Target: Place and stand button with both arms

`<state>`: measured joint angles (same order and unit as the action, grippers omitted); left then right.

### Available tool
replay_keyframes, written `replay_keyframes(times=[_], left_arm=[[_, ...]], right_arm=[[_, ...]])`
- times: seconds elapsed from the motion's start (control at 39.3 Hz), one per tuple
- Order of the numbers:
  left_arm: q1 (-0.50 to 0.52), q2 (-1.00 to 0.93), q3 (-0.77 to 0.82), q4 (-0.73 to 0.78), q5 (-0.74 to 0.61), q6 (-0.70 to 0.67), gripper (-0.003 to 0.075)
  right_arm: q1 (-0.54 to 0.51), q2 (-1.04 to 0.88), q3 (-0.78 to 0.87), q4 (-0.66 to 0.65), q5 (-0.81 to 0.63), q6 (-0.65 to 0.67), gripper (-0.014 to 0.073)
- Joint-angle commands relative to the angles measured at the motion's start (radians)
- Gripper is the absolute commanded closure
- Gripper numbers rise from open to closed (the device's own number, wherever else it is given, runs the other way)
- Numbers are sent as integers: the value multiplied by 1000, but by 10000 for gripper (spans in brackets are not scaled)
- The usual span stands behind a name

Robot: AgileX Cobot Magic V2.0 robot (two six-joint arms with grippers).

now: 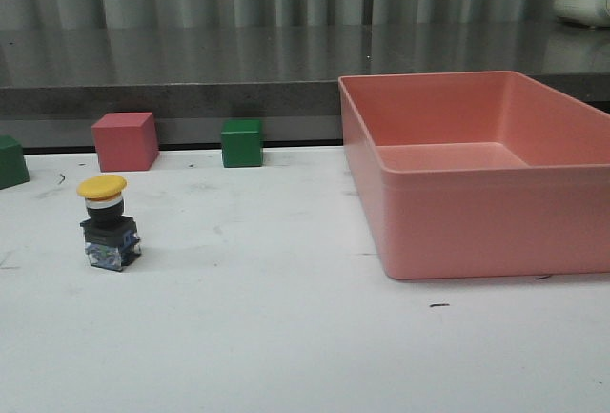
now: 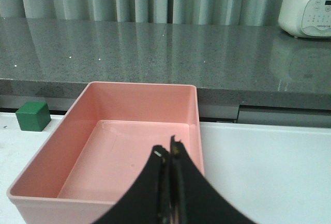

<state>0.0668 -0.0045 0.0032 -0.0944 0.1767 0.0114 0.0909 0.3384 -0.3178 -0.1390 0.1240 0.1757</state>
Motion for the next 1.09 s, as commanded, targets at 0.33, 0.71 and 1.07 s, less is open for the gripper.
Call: replay_keyframes(times=[0.33, 0.71, 1.07], left_arm=[[1, -25, 8, -11, -92, -1, 741], [1, -23, 8, -11, -92, -1, 740], [1, -23, 8, -11, -92, -1, 741]], right_arm=[[-66, -210, 286, 208, -59, -131, 655], [-78, -367, 340, 225, 7, -131, 655], [-78, -367, 340, 225, 5, -131, 655]])
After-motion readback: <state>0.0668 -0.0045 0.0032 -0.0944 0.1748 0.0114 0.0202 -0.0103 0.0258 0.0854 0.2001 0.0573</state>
